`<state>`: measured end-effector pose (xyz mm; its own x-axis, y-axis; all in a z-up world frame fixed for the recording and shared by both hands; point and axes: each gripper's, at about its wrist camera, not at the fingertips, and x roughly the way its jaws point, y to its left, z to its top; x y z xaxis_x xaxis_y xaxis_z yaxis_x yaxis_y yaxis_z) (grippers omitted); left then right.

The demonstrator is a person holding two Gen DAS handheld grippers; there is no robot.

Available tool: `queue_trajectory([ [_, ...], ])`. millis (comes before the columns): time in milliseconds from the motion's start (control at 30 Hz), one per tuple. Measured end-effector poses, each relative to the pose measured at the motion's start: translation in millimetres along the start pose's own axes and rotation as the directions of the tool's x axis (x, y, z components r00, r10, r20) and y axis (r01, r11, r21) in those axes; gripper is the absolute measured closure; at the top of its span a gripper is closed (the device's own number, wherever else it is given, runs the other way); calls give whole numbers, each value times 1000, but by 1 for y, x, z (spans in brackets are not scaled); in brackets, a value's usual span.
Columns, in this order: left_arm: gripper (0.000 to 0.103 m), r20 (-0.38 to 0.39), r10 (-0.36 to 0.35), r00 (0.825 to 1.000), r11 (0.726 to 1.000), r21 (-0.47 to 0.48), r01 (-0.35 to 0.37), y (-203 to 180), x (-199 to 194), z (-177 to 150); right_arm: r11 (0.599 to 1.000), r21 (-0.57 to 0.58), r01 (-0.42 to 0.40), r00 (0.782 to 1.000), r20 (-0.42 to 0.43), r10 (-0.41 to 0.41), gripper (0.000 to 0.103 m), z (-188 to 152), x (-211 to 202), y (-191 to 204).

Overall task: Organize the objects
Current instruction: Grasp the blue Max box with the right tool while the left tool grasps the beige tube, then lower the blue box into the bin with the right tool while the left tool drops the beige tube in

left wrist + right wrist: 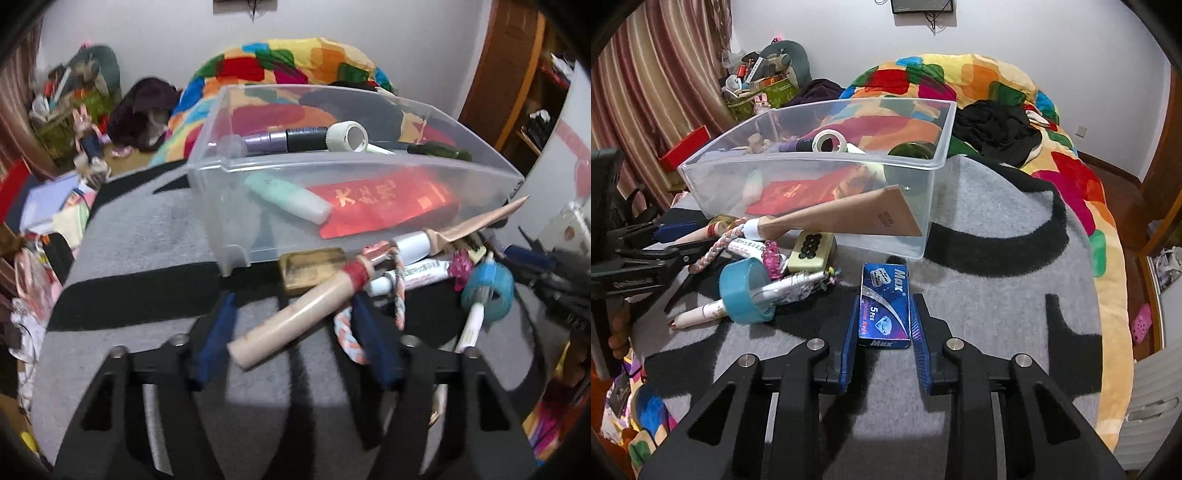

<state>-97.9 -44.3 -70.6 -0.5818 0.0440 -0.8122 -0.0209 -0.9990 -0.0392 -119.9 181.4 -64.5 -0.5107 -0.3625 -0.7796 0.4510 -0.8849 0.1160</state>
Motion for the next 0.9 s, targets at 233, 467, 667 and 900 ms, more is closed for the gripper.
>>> queue_trajectory([
  [233,89,30,-12,999,999,35,11,1,-18,-17,1000,-13,-16,1000,22,16,78,-12,-14,3],
  [467,89,57,-10,998,999,44,8,-6,-35,-31,999,-18,-34,997,70,35,78,-15,-36,11],
  [667,89,100,-34,994,999,26,31,-9,-53,-30,997,-55,-54,990,129,60,78,-10,-57,29],
  [900,89,183,-56,982,998,19,53,-14,-73,-12,995,-79,-64,972,221,80,78,11,-76,49],
])
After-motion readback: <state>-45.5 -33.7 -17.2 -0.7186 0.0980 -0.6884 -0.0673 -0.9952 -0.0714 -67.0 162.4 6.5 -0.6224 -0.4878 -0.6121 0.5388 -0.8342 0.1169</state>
